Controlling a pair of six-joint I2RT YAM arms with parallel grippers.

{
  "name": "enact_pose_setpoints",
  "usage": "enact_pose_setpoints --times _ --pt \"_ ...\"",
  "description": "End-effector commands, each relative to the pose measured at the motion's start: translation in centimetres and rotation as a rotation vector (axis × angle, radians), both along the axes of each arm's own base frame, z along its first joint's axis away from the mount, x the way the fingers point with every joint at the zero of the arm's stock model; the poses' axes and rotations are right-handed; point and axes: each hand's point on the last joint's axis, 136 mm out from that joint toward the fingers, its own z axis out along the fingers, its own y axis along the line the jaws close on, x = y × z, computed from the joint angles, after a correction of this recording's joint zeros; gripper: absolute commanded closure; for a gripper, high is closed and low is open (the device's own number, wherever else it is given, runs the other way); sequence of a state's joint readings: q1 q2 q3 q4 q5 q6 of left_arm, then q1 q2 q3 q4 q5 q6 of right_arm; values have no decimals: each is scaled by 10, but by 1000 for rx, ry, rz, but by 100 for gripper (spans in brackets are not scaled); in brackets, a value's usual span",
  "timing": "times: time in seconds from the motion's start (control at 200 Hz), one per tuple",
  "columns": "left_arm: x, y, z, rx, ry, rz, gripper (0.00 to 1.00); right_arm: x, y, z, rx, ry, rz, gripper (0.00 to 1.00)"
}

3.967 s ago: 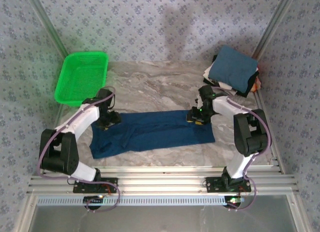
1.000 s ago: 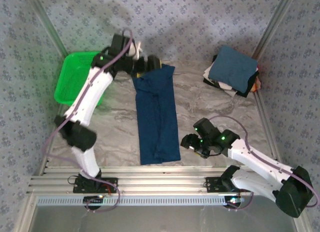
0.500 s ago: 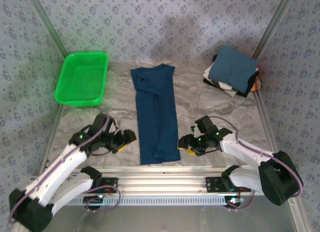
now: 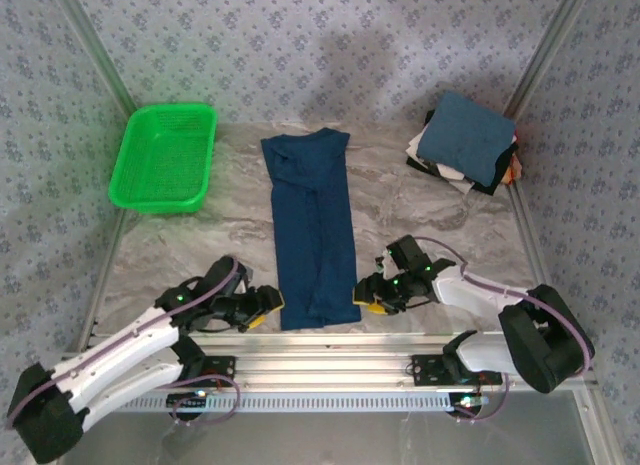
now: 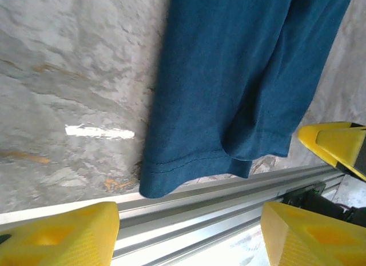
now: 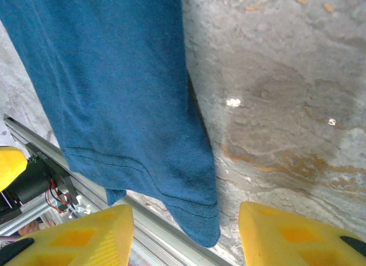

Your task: Fold and stack the t-shirts

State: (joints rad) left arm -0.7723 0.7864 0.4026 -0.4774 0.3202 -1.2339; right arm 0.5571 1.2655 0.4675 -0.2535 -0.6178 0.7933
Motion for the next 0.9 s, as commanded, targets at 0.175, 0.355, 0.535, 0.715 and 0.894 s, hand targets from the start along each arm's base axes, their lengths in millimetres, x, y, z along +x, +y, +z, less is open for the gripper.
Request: enact_pose_setpoints --times 0.175,0.355,0.535,0.715,0.894 --pt "2 -18 -23 25 76 14 35 -10 4 -7 -5 13 29 47" --pt "5 -26 -32 27 80 17 39 -14 7 -14 -23 18 40 46" --pt "4 -38 -34 6 77 2 43 -17 12 -18 -27 22 49 45" --pt "-12 -30 -44 65 120 -22 48 -21 14 -21 -36 27 53 46" --pt "-14 -22 -46 74 116 0 57 -25 18 -26 -43 29 59 46"
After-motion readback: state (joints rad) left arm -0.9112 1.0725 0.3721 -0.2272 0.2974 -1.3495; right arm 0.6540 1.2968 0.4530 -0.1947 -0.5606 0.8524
